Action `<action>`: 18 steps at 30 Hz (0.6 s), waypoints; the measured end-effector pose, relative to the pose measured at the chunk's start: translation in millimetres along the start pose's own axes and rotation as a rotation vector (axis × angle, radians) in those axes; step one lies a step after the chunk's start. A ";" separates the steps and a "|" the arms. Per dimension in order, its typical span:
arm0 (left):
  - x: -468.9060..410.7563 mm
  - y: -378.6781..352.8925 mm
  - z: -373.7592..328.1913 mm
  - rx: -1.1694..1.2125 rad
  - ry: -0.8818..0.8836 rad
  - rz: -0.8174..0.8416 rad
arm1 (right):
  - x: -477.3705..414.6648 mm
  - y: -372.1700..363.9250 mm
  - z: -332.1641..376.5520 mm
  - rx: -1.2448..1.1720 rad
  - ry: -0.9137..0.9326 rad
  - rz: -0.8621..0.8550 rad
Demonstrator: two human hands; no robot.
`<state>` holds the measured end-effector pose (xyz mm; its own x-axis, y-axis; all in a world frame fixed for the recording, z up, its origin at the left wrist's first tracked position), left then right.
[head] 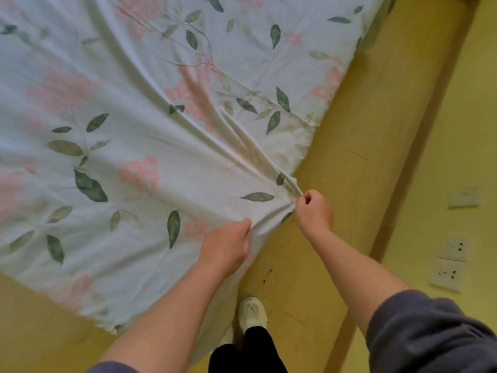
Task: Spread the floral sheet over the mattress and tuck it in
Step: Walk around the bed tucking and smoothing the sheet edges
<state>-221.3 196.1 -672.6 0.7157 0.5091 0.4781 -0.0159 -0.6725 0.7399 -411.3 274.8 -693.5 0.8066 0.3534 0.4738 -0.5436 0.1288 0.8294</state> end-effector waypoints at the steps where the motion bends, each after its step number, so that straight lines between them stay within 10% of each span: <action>1: -2.6 -0.8 -0.3 -0.032 0.020 0.048 | -1.5 -0.6 0.6 0.086 0.001 0.082; 5: -9.2 -5.6 7.1 -0.146 0.124 0.248 | -11.4 -7.8 4.2 0.144 -0.065 0.468; 18: -180.1 69.8 -92.1 -0.215 0.289 -0.105 | -227.5 82.8 71.3 -0.429 -0.169 0.359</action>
<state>-415.6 107.0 -663.5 0.4953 0.7205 0.4852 -0.1209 -0.4960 0.8599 -623.3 139.0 -711.5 0.5609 0.2963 0.7730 -0.8069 0.4044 0.4306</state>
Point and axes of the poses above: each hand's wrist, its own x-axis away from the middle knuckle, its own y-axis out of the back of the hand, z = x × y, the point moved 3 cm from there along -x, towards the middle knuckle, and after that the axes turned 5 degrees about x, right-handed, at the moved point
